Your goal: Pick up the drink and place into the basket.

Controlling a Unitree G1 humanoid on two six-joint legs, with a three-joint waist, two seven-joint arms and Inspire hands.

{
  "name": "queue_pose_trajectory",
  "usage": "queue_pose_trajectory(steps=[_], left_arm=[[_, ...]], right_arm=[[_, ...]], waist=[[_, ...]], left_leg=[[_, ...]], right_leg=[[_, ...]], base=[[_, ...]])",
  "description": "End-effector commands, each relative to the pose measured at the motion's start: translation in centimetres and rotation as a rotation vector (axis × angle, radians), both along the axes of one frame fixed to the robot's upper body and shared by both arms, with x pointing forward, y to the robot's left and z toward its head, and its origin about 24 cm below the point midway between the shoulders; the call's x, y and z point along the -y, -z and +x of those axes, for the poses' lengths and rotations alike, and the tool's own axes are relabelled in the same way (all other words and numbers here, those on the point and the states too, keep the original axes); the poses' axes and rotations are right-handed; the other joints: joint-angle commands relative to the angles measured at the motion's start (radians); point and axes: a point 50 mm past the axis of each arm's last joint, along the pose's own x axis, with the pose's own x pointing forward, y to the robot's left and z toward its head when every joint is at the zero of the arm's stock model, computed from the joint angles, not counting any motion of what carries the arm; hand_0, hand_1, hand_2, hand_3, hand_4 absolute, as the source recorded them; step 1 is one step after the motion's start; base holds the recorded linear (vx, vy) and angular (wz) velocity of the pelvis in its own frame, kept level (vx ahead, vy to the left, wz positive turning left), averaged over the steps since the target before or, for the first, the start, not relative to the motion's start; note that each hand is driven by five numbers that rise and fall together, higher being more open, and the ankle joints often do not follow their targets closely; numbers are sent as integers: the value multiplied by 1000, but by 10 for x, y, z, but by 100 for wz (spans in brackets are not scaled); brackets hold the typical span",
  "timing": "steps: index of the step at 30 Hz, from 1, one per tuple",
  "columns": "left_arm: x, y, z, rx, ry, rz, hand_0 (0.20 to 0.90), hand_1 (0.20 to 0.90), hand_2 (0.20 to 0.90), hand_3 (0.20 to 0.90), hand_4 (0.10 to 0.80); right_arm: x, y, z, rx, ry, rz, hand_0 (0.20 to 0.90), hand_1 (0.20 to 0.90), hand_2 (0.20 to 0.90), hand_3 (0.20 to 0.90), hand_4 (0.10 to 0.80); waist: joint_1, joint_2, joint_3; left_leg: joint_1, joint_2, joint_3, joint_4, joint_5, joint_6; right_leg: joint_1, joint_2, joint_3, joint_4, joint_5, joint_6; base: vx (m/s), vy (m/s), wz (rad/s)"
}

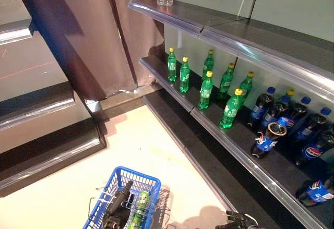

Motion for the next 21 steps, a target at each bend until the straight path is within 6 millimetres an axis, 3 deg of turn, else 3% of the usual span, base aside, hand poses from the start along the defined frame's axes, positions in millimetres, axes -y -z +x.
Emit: queue_pose_trajectory(steps=[1,21], left_arm=[[-36,-52,76,420,-17,164,300,300,300,200,100],[-36,-52,74,436,-36,162,300,300,300,200,100]], right_arm=[[11,-5,6,26,-2,-14,900,900,900,900,800],[10,-6,10,81,33,10,900,900,900,900,800]], waist=[[17,1,-42],[15,1,-41]], left_leg=[[-24,-62,71,22,-51,19],[-27,-63,70,29,-53,19]], right_leg=[[47,-12,-27,18,-85,43],[45,-13,-25,20,-87,42]], base=[[0,0,0],[0,0,0]])
